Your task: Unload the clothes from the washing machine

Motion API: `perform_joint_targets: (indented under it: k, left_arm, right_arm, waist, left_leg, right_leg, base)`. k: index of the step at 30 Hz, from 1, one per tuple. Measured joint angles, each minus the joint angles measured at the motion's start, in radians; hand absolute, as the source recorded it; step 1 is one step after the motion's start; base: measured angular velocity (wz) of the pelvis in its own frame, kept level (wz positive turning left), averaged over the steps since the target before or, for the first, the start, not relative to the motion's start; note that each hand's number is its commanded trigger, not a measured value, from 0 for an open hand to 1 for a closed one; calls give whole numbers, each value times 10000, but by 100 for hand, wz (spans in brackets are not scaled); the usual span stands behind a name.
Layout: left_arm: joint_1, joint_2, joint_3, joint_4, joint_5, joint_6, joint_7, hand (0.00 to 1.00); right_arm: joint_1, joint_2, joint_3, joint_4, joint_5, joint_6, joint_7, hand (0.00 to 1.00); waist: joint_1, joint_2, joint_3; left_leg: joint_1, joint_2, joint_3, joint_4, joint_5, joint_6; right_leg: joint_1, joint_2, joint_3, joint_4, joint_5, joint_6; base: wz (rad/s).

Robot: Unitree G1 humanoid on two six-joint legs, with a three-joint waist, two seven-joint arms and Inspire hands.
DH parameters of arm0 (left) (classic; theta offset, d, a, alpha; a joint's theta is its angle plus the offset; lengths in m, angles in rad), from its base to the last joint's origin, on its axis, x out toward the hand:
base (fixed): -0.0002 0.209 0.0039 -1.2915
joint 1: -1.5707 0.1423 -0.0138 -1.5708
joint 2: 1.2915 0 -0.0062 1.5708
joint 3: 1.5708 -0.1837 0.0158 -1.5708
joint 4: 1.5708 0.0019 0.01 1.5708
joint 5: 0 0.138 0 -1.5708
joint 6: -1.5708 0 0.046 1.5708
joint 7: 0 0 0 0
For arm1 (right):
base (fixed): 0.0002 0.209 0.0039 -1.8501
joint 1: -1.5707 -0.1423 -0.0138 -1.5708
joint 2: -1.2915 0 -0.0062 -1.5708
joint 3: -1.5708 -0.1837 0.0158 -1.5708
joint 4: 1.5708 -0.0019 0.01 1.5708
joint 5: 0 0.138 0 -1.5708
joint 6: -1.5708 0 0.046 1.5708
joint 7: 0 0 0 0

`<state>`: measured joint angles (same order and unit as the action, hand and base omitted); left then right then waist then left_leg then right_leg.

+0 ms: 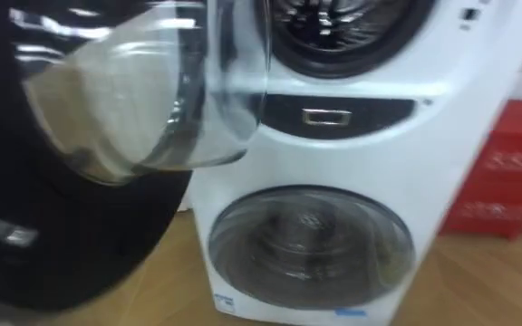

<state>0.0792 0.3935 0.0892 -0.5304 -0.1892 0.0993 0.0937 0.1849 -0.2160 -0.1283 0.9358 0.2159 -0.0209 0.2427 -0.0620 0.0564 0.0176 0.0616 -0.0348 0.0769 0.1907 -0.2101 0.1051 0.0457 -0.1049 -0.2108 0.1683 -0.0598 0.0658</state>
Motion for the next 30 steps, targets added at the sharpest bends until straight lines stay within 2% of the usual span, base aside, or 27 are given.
perform_joint_targets:
  k: [1, 3, 6, 12, 14, 17, 19, 20, 22, 24, 25, 26, 27, 28, 30]
  left_arm:
    - [41, -78, -154, 1, -224, -2, -98, 0]
    - [231, -413, -743, 52, -570, -62, -631, 0]
    - [265, -806, -1351, 425, -549, -97, -1386, 0]
    - [673, -1093, -1948, 1804, -415, -315, -1939, 0]
    - [751, -1146, -2079, 2317, -207, -315, -1939, 0]
    - [892, -1196, -2283, 2702, 703, -341, -1918, 0]
    - [871, -1343, -2415, 3136, 1339, -720, -1870, 0]
    - [846, -1449, -2524, 3594, 1825, -879, -1866, 0]
    - [803, -1563, -2630, 4595, 2081, -1032, -1850, 0]
    - [860, -1781, -2692, 6485, 2441, -1204, -1589, 0]
    - [884, -1834, -2692, 7029, 2589, -1232, -1477, 0]
    - [946, -1926, -2682, 8072, 2833, -1286, -1225, 0]
    - [1082, -1948, -2645, 9181, 2929, -1556, -925, 0]
    - [1162, -1973, -2563, 9826, 3032, -1699, -778, 0]
    - [1421, -2057, -1991, 12237, 3326, -1878, -224, 0]
  right_arm:
    - [44, 5, 61, 3, 140, 1, -35, 0]
    - [98, 24, 345, 19, 337, 1, -227, 0]
    - [163, 94, 415, 109, 336, 2, -243, 0]
    - [-73, 280, 438, 111, 581, -15, -370, 0]
    - [-228, 425, 442, 138, 648, -98, -442, 0]
    - [-328, 507, 495, 225, 679, -185, -436, 0]
    - [-379, 481, 633, 354, 755, -240, -428, 0]
    - [-378, 494, 699, 355, 754, -238, -415, 0]
    - [-397, 506, 732, 443, 927, -242, -401, 0]
    - [-362, 542, 730, 501, 1156, -241, -497, 0]
    - [-361, 560, 727, 535, 1156, -262, -521, 0]
    - [-355, 637, 685, 687, 1180, -358, -571, 0]
    - [-269, 703, 676, 739, 1324, -355, -575, 0]
    - [-206, 726, 676, 738, 1343, -354, -578, 0]
    - [38, 833, 638, 776, 1352, -356, -603, 0]
  waist:
    - [-34, -1, -3]
    - [-127, -22, -18]
    - [-254, -104, -39]
    - [-268, -287, -164]
    - [-386, -406, -111]
    - [-435, -475, -118]
    - [-443, -443, -112]
    - [-441, -408, -121]
    - [-457, -382, -125]
    - [-408, -382, -71]
    - [-423, -398, -59]
    - [-415, -391, -65]
    - [-367, -407, -57]
    - [-322, -439, -60]
    - [-162, -565, -114]
  left_leg:
    - [30, 1, 44, -40, 5, -7]
    - [65, 32, 230, -129, 44, -71]
    - [213, 92, 328, -262, 17, -191]
    - [518, 326, 594, -317, -78, -390]
    - [533, 388, 592, -317, -107, -440]
    - [537, 458, 584, -303, -148, -502]
    - [538, 475, 596, -325, -149, -505]
    - [544, 485, 614, -348, -149, -506]
    - [588, 493, 652, -402, -147, -509]
    - [723, 502, 764, -426, -150, -515]
    - [744, 506, 770, -448, -158, -528]
    - [784, 529, 799, -488, -181, -563]
    - [876, 561, 856, -574, -201, -599]
    - [907, 585, 880, -578, -217, -625]
    - [935, 641, 962, -562, -285, -729]
  right_leg:
    - [-15, 1, -3, -2, -15, 22]
    - [-133, 44, 29, -7, -78, 89]
    - [-156, 152, 137, -4, -206, 26]
    - [-69, 389, 153, 17, -330, -141]
    - [1, 445, 132, -11, -338, -154]
    - [69, 520, 139, -125, -339, -163]
    - [65, 535, 132, -159, -340, -164]
    - [62, 549, 132, -172, -340, -165]
    - [75, 563, 143, -178, -347, -175]
    - [159, 575, 163, -180, -382, -217]
    - [169, 584, 171, -180, -396, -229]
    - [177, 617, 190, -183, -406, -243]
    - [203, 660, 203, -183, -436, -283]
    - [208, 686, 205, -176, -452, -308]
    - [190, 785, 186, -186, -503, -390]
  base:
    - [-25]
    - [-31]
    - [-24]
    - [-14]
    - [0]
    - [0]
    - [0]
    - [0]
    - [-3]
    - [-13]
    - [-10]
    - [-8]
    - [-11]
    - [-20]
    - [-17]
